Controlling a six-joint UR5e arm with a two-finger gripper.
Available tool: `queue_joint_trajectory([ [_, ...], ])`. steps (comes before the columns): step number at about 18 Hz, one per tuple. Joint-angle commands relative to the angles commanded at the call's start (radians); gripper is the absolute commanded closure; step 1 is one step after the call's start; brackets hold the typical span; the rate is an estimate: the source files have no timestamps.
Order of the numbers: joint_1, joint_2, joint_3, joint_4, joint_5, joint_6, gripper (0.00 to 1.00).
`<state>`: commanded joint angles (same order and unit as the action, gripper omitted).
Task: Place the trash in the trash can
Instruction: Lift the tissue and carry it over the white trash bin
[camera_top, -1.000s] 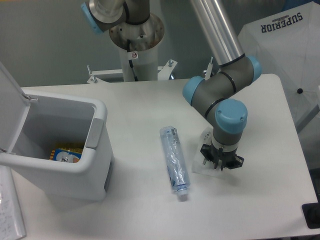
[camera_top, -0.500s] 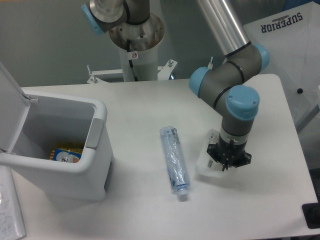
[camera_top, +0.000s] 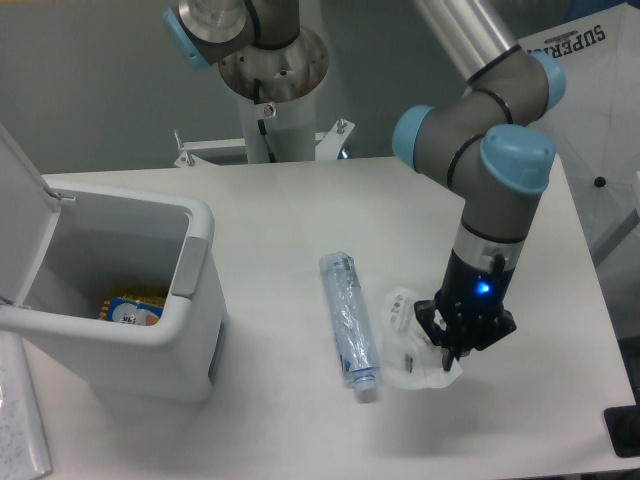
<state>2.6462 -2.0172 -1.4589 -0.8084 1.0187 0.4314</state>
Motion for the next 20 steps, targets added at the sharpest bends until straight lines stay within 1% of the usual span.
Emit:
queue_joint_trajectory([
  [2,-0.015,0.006,0.018,0.0,-0.028,-0.052,1.0],
  [4,-0.029,0.026,0.034,0.0,-0.055,-0.123,1.0],
  [8,-0.057,0.069,0.037,0.002,-0.132,-0.227,1.0],
  [11,-0.089,0.095,0.037,0.002,-0.138,-0.289,1.0],
  [12,-0.103,0.103,0.037,0.002,-0.138,-0.304,1.0],
  [16,-0.178,0.169,0.029,0.0,-0.138,-0.399,1.0],
  [18,-0.227,0.207,0.014,0.0,-0.137,-0.433,1.0],
  [20,-0.256,0.236,-0.007,-0.002,-0.137,-0.438,1.0],
])
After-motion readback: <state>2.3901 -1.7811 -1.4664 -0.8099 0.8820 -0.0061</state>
